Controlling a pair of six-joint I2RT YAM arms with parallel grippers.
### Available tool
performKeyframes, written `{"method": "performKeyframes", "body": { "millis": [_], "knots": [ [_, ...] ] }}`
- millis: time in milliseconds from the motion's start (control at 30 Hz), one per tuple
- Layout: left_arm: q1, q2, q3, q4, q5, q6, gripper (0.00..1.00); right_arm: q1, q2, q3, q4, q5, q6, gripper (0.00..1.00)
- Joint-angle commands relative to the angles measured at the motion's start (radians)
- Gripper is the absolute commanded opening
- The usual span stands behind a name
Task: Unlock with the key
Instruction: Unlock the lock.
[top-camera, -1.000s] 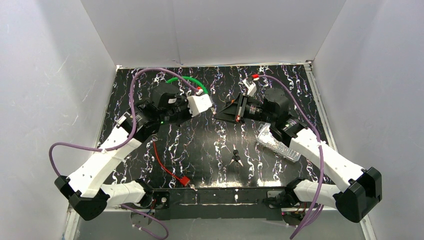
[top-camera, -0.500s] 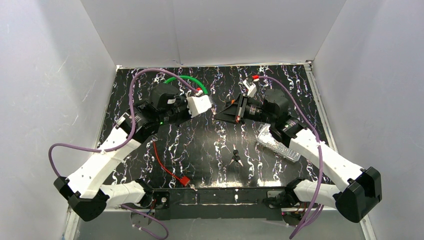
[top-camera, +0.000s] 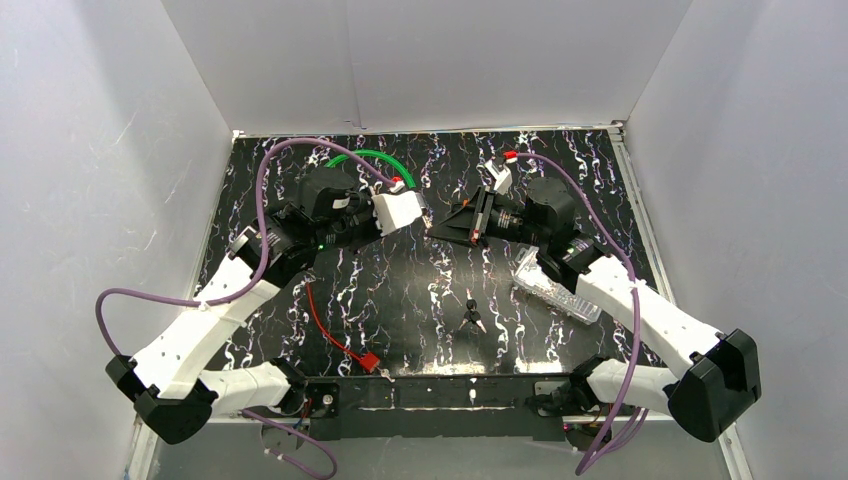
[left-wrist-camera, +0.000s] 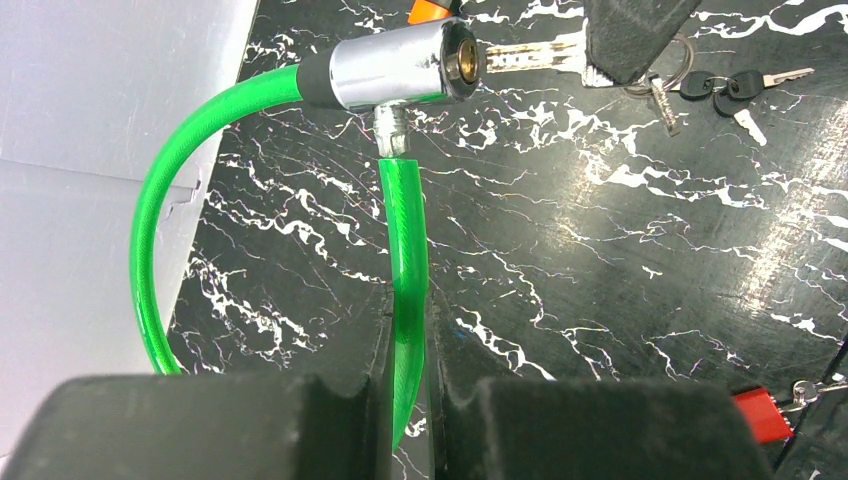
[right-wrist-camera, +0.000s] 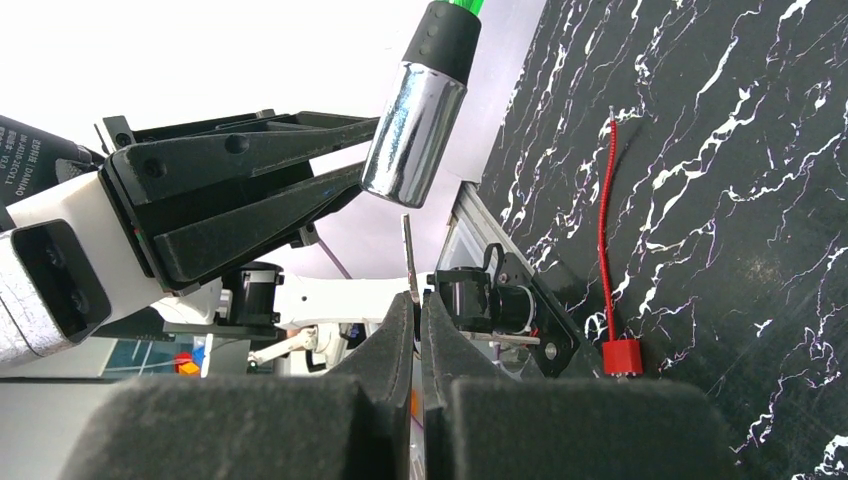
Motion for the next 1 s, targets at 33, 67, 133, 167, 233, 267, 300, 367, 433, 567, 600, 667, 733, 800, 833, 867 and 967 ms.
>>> {"method": "performKeyframes", "body": {
  "millis": [33, 67, 133, 167, 233, 267, 300, 367, 433, 567, 600, 667, 733, 800, 833, 867, 967],
  "knots": [
    [-0.005, -0.045, 0.015, 0.047, 0.001, 0.023, 0.0, -0.006, -0.003, -0.002, 0.067, -0.013, 0.01, 0.01],
    [-0.006, -0.046, 0.015, 0.047, 0.0, 0.025, 0.0, -0.006, -0.001, -0.002, 0.069, -0.014, 0.012, 0.01],
    [-0.006, -0.046, 0.016, 0.047, 0.001, 0.024, 0.0, -0.006, 0.003, -0.002, 0.079, -0.017, 0.018, 0.01],
    [-0.006, -0.047, 0.016, 0.046, 0.002, 0.025, 0.0, -0.006, 0.007, -0.003, 0.084, -0.019, 0.021, 0.01],
    [-0.005, -0.049, 0.014, 0.046, 0.003, 0.026, 0.0, -0.006, 0.01, -0.003, 0.093, -0.022, 0.026, 0.01],
    [-0.006, -0.051, 0.013, 0.045, 0.003, 0.026, 0.0, -0.006, 0.011, -0.001, 0.093, -0.022, 0.026, 0.01],
    [-0.005, -0.05, 0.013, 0.045, 0.003, 0.026, 0.0, -0.006, 0.013, -0.001, 0.095, -0.022, 0.027, 0.01],
    [-0.005, -0.051, 0.014, 0.044, 0.003, 0.026, 0.0, -0.006, 0.016, 0.0, 0.099, -0.022, 0.03, 0.01],
    [-0.005, -0.051, 0.016, 0.044, 0.004, 0.027, 0.0, -0.007, 0.019, 0.001, 0.101, -0.024, 0.032, 0.01],
    [-0.005, -0.054, 0.016, 0.044, 0.007, 0.028, 0.0, -0.009, 0.02, -0.003, 0.108, -0.021, 0.037, 0.01],
    [-0.005, -0.054, 0.016, 0.044, 0.007, 0.029, 0.0, -0.011, 0.02, -0.004, 0.109, -0.021, 0.038, 0.01],
    [-0.005, -0.057, 0.016, 0.044, 0.007, 0.031, 0.0, -0.011, 0.023, -0.008, 0.12, -0.024, 0.047, 0.01],
    [-0.006, -0.058, 0.014, 0.044, 0.01, 0.031, 0.0, -0.012, 0.031, -0.016, 0.145, -0.031, 0.065, 0.01],
    [-0.005, -0.061, 0.015, 0.044, 0.012, 0.032, 0.0, -0.013, 0.04, -0.022, 0.167, -0.037, 0.082, 0.01],
    [-0.005, -0.061, 0.015, 0.044, 0.012, 0.032, 0.0, -0.013, 0.042, -0.024, 0.17, -0.041, 0.086, 0.01],
    [-0.005, -0.062, 0.016, 0.044, 0.012, 0.033, 0.0, -0.013, 0.045, -0.027, 0.171, -0.044, 0.088, 0.01],
    [-0.006, -0.062, 0.018, 0.044, 0.013, 0.034, 0.0, -0.012, 0.045, -0.043, 0.189, -0.039, 0.103, 0.01]
  ]
}}
